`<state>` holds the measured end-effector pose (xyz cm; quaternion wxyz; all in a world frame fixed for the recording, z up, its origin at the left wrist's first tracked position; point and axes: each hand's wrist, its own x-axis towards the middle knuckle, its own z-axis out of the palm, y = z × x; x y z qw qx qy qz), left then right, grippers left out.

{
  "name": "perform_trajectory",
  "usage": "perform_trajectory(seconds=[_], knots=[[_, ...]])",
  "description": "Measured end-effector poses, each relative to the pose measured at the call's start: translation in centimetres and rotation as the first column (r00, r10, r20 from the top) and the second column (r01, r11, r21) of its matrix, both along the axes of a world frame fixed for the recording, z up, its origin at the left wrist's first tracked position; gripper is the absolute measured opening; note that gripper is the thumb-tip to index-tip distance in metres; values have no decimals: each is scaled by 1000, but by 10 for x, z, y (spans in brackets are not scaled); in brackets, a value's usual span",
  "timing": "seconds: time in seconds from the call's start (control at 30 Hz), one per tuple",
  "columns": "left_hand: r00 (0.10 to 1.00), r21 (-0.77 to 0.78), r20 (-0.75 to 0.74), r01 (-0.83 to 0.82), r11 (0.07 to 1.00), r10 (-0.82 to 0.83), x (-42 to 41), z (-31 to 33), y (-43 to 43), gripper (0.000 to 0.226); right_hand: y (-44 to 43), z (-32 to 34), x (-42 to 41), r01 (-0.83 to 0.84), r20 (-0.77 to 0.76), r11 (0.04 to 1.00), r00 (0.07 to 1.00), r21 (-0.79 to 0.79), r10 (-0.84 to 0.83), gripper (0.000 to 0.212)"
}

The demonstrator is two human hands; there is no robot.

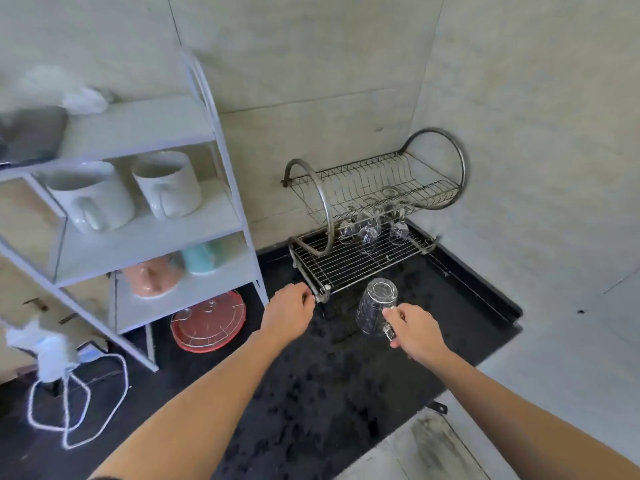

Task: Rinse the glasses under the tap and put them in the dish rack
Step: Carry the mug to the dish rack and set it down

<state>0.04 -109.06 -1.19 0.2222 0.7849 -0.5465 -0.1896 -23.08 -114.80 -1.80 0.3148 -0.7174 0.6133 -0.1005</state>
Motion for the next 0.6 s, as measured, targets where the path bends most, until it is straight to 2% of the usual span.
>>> perform_trajectory(seconds=[0.17,0.27,0.47,0.6], knots=[[980,-184,-171,-129,974,98,-4,19,-70,32,-60,1,-1,62,-10,998,998,11,-62,39],[960,-281,-234,-216,935,151,-1,31,-102,43,-95,-1,5,46,5,999,999,15,-46,38],[943,-389,-277,-287,875,186,-5,53,-148,45,-170,-17,32,-100,42,995,994,30,98,41],[905,-407,-289,-411,816,312,-13,42,-170,36,-216,-35,52,-253,55,965,967,70,249,38]])
